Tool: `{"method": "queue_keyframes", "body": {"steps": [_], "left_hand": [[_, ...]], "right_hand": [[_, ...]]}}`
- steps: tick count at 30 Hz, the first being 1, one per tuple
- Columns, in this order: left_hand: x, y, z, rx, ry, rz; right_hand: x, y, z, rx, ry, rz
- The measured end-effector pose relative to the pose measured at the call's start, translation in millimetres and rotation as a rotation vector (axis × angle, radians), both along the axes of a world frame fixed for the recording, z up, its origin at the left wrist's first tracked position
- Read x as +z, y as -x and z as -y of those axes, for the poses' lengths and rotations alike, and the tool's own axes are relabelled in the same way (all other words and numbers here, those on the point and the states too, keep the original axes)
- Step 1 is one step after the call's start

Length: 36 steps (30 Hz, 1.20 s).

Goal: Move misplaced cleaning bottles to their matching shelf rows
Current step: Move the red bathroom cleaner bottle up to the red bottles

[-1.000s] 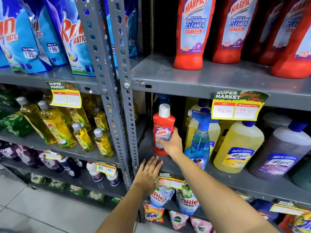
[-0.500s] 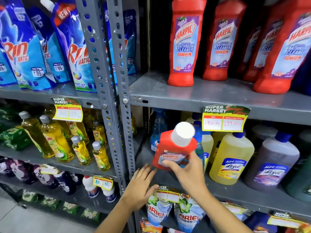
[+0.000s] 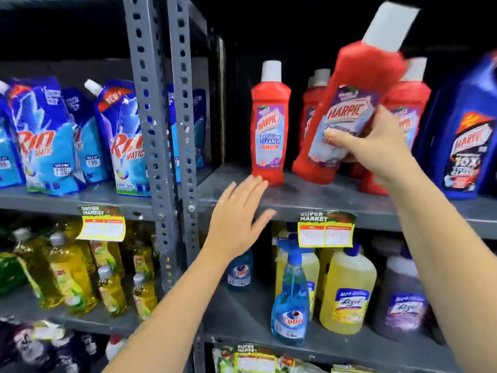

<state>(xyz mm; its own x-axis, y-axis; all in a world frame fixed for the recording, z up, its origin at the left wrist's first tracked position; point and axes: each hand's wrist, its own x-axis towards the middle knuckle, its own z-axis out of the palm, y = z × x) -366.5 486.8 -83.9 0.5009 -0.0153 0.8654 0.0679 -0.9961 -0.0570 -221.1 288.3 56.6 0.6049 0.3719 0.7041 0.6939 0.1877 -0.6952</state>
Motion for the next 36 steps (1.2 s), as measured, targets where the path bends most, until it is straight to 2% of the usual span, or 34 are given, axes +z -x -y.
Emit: {"method": "queue_keyframes", "body": {"steps": [2, 5, 13, 17, 20, 23, 28, 36], "left_hand": [[-3, -9, -3, 0.052, -0.072, -0.017], [-8, -13, -4, 0.103, -0.121, 0.062], [-15, -20, -8, 0.118, -0.13, 0.156], [-17, -21, -9, 0.115, -0.138, 0.171], [-16, -22, -9, 0.113, -0.156, 0.2], [-17, -23, -9, 0.128, -0.174, 0.205], [-16, -24, -9, 0.142, -0.17, 0.184], [-16, -21, -7, 0.146, -0.145, 0.16]], "right_hand": [[3, -21, -7, -0.008, 0.104, 0.008], [-1, -41, -18, -0.046, 0.238, -0.014], [-11, -56, -26, -0.104, 0.311, -0.143], [-23, -33, -14, -0.369, 0.476, -0.086], [-37, -9, -15, -0.553, 0.455, -0.026], [-44, 2, -32, -0.61, 0.454, -0.023], [-46, -5, -54, -0.653, 0.497, -0.017], [-39, -30, -60, -0.537, 0.497, -0.119]]}}
